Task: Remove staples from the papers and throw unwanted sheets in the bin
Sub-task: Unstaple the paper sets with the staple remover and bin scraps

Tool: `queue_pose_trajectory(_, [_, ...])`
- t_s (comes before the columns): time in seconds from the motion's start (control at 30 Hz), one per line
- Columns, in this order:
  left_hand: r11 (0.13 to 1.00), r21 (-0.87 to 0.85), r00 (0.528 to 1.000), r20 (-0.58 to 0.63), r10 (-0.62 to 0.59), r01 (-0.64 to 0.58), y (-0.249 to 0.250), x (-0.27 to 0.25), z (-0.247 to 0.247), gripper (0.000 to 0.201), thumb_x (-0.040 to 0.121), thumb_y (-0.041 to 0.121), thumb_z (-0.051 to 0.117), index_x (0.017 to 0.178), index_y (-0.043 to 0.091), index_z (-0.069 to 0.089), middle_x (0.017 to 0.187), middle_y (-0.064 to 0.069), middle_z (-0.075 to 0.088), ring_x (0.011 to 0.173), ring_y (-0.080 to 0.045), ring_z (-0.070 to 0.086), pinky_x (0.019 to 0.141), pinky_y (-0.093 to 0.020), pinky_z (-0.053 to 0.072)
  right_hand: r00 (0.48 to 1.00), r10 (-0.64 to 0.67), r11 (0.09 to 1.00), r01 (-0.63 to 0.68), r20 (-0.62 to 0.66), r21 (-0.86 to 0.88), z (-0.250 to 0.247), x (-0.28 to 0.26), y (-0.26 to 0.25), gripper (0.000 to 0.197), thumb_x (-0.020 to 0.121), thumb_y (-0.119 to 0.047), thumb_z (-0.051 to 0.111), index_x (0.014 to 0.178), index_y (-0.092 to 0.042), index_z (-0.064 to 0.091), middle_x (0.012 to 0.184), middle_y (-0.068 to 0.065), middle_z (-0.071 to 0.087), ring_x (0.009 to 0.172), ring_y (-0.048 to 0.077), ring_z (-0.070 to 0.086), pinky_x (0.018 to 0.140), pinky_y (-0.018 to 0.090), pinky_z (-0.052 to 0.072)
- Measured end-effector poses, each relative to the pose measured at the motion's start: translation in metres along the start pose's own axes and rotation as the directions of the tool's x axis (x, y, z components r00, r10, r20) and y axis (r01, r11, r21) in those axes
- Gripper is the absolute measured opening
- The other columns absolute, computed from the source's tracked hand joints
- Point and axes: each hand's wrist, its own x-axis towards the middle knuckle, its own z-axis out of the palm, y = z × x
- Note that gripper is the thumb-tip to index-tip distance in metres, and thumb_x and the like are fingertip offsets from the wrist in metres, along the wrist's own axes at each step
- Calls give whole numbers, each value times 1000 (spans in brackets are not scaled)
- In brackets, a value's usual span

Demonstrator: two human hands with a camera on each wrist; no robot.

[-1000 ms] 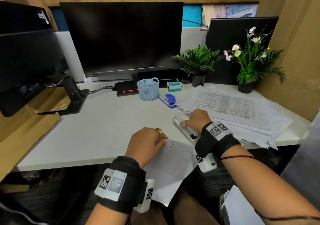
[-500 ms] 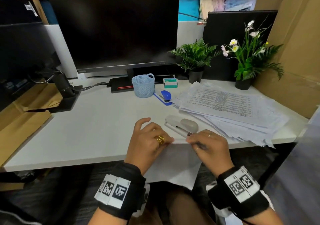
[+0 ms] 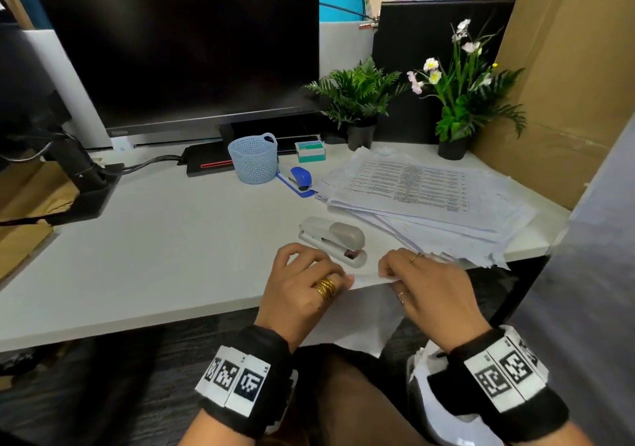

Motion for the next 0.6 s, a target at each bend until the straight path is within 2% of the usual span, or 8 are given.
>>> queue_pose_trajectory(0.1, [1000,-18,989,149,20,-18,15,6,23,15,88,29,61,84,22,73,80,8,67,85,-12,52,86,-31,34,992,77,997,-75,102,-30,4,-30,29,41,58,1,73,87,-26,62,72,-7,62,54,18,61,38,22,39])
queue_pose_trajectory(0.2, [997,-76,949,315,3,22,26,16,49,32,88,42,52,106,22,69,97,4,67,98,-15,49,88,-31,32,945,303,953,-296,121,-69,0,-58,67,49,46,18,70,80,-18,70,66,2,65,57,26,64,42,30,49])
queue_pose_trajectory(0.27, [990,-133,917,400,14,43,34,27,67,39,88,45,47,111,20,66,102,1,65,101,-17,47,85,-31,32,876,461,886,-447,141,-122,-8,-76,89,51,47,22,66,81,-16,73,66,7,67,60,29,66,46,36,52])
queue_pose_trajectory(0.33, [985,-164,871,491,28,61,42,38,87,43,89,46,42,113,19,65,108,-2,63,104,-18,45,85,-32,32,783,608,791,-584,129,-180,-18,-92,107,50,56,21,60,87,-15,75,76,11,69,71,34,67,58,37,53])
queue_pose_trajectory(0.43, [981,-167,770,637,32,98,49,51,116,53,91,47,28,121,19,61,126,-7,56,118,-26,45,97,-38,33,646,752,654,-707,132,-267,-24,-111,123,47,67,15,52,97,-14,73,92,17,68,88,37,64,71,36,48])
queue_pose_trajectory(0.47, [981,-160,743,669,24,113,49,52,124,59,90,49,20,126,20,57,133,-8,50,125,-28,42,103,-41,29,609,780,622,-725,147,-297,-22,-117,128,44,70,13,51,98,-14,72,95,18,68,90,37,63,72,35,47])
queue_pose_trajectory(0.53, [977,-146,711,703,-8,156,50,50,136,68,87,54,5,133,26,47,145,-4,35,135,-24,26,112,-47,12,543,815,578,-731,202,-363,-12,-129,134,40,74,8,50,101,-13,70,99,16,67,96,36,61,76,35,46])
queue_pose_trajectory(0.6, [960,-169,717,696,-43,222,48,47,142,68,85,55,1,131,28,43,147,0,28,138,-18,18,113,-49,3,486,832,555,-730,268,-400,3,-140,139,42,76,4,49,107,-16,68,106,13,66,102,33,59,82,34,45])
